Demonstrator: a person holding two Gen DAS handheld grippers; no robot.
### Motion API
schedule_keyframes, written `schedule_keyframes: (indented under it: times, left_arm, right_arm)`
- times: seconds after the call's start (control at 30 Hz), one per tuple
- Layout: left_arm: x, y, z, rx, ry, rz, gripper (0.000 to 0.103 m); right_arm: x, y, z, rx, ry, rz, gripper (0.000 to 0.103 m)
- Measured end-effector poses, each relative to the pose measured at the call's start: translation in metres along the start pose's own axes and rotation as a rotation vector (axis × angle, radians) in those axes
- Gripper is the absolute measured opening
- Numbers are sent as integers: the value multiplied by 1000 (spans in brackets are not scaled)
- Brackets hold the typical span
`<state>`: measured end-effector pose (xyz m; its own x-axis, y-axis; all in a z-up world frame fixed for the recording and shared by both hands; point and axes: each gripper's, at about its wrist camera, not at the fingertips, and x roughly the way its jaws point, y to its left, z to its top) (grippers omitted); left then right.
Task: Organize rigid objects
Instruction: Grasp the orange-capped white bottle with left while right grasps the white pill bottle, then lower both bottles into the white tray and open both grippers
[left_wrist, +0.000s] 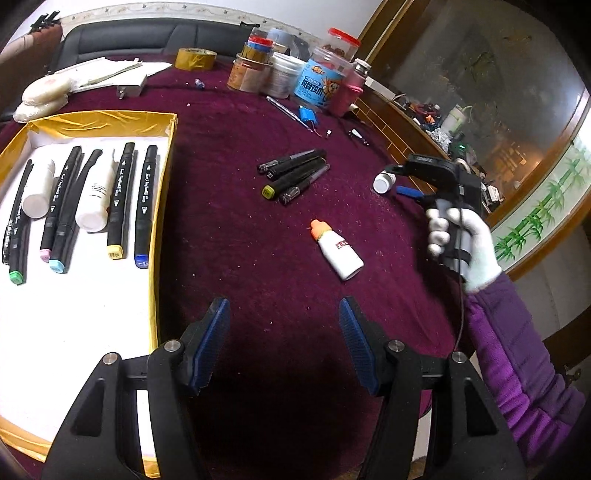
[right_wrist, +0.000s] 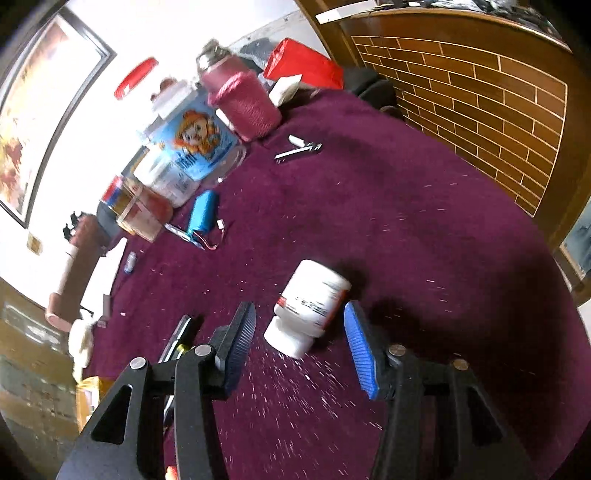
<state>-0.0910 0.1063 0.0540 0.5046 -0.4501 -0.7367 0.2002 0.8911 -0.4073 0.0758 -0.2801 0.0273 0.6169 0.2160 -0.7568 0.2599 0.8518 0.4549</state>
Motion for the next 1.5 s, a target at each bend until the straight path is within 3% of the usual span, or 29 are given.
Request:
schedule_keyframes:
  times: [0.07,0.1,0.23,0.43,0.57,0.73,0.77,0.8,0.83,0.87,1.03,1.23,1.37,1.5]
  left_arm:
    - [1,-1,2,-4,4,2,60]
    - [3,-3,5,-6,9,-1,60]
    - [14,-9,12,-8,28,-17,60]
    - [54,-28,25,10,86,-21,60]
    - [77,-54,35,85,102,11,60]
    - [109,-81,42,261,91,156,59]
    - [119,-81,40,279,114,187,57]
    - [124,-78,38,280,124,192,47]
    - [120,-78,35,296,91,198,29]
    - [118,-77,33,304,97,186,23]
    - [109,-66,31,252,106,147,24]
    - [118,-76,31,298,83,161,25]
    - [108,-64,34,216,74,70,24]
    - [75,-49,33,147,11,-3,24]
  right_arm:
    - [14,9,1,-38,16,-43,42]
    - [19,7,2,-48,31,-48,31]
    - [11,6,-10,-85,40,-39,31]
    - [-19,-9,-51,-110,84,52,31]
    - [-37,-16,-75,-112,103,99,31]
    - [-48,-21,-91,-126,98,120,31]
    - [-49,-22,-92,-128,97,122,31]
    - [-50,-21,-94,-134,95,121,31]
    - [-50,-21,-94,-139,94,120,31]
    - [-51,-21,-95,-148,92,118,31]
    - [-53,-18,-99,-179,76,105,31]
    - [-52,-12,-103,-207,62,72,32]
    - [-56,-8,-106,-231,71,86,31]
    - [-61,2,-113,-245,85,138,30]
